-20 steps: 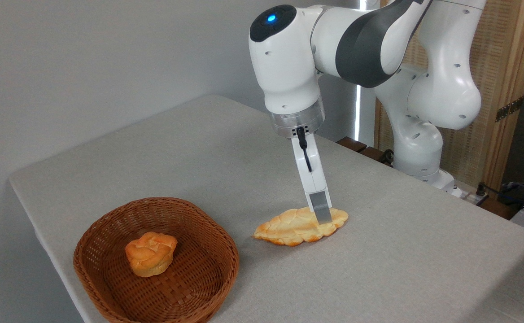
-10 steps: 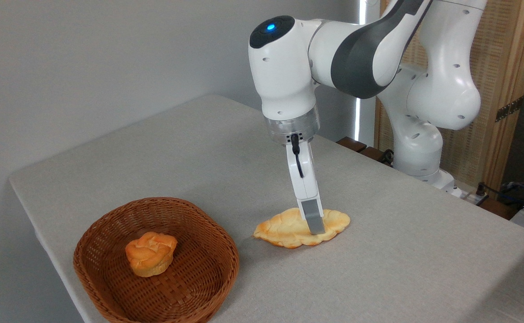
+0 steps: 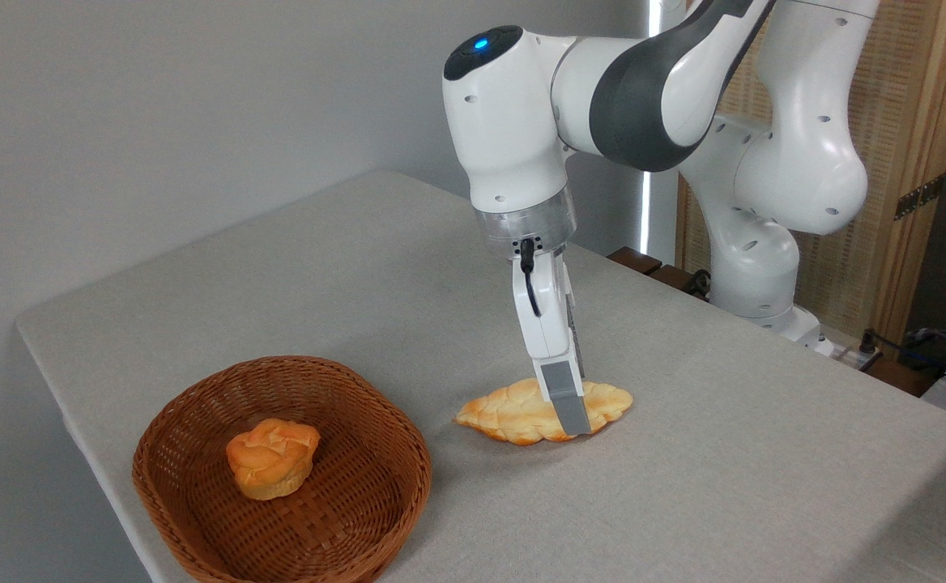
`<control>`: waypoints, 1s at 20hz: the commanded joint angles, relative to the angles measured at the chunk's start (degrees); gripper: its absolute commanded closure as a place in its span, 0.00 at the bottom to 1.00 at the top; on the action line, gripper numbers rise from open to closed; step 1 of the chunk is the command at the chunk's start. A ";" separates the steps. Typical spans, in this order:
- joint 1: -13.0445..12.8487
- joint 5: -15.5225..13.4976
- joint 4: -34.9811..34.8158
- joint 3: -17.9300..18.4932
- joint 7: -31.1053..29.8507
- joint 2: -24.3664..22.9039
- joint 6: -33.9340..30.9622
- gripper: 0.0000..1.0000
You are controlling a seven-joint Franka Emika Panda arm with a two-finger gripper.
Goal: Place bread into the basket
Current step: 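Lower the gripper onto the pastry and close the fingers on it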
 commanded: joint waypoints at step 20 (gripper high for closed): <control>-3.96 1.09 -3.72 0.88 0.55 1.48 11.46 0.61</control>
